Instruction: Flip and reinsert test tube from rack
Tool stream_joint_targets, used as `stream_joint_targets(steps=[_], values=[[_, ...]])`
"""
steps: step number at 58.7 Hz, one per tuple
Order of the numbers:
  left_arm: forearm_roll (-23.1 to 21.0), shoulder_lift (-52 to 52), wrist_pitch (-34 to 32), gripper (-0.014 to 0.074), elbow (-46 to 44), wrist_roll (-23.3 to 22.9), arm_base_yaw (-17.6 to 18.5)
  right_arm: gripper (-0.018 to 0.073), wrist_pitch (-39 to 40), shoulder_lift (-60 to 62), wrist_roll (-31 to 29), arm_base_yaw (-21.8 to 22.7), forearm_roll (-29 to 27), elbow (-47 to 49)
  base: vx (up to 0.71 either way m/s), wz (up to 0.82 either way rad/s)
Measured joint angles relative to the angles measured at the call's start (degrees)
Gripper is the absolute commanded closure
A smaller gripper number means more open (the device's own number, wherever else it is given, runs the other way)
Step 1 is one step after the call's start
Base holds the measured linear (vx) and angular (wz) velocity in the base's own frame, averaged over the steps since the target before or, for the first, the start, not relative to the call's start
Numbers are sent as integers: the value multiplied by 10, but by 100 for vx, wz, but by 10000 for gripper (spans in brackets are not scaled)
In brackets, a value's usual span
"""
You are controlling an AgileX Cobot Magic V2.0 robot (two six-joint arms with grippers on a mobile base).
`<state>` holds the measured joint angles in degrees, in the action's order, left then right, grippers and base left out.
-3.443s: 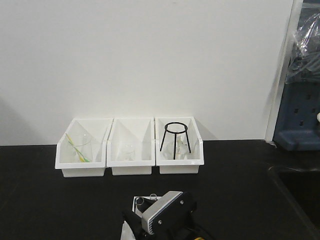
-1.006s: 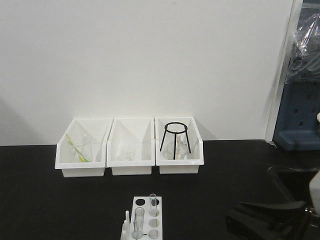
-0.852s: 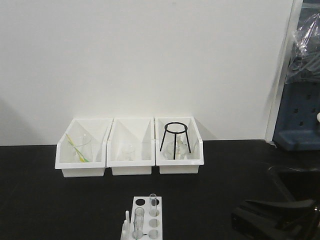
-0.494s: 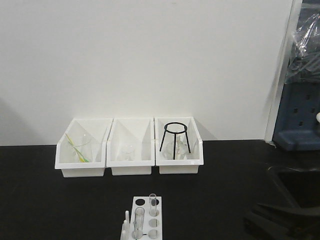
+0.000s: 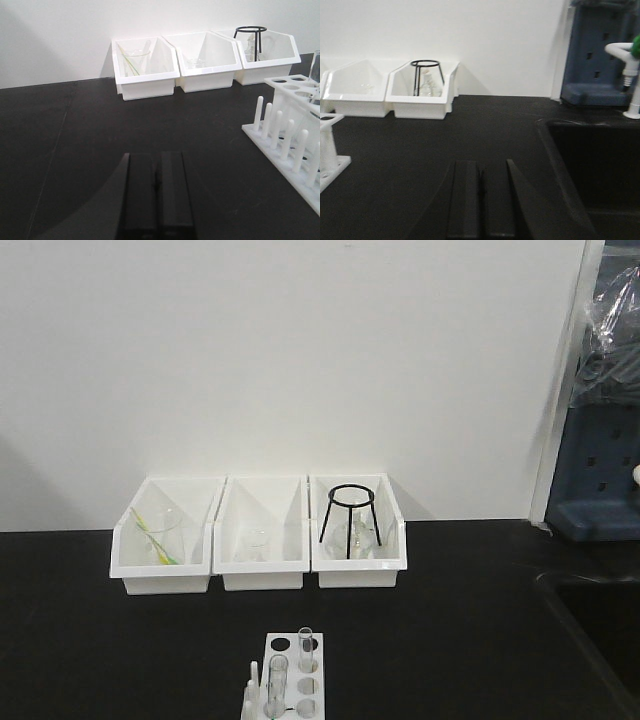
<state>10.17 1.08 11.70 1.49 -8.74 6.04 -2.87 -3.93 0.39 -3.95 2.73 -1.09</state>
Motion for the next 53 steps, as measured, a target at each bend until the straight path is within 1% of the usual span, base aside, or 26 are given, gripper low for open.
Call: stream_joint_targets(steps=[4, 9, 53], values=[[0, 0, 0, 603, 0, 0, 0, 570, -3, 33, 2, 20, 0, -6, 0, 0], [0, 0, -1, 603, 0, 0, 0, 570, -4, 44, 2, 28, 0, -6, 0, 0], [0, 0, 0, 603, 0, 0, 0, 570, -6, 45, 2, 29, 1, -6, 0, 0]])
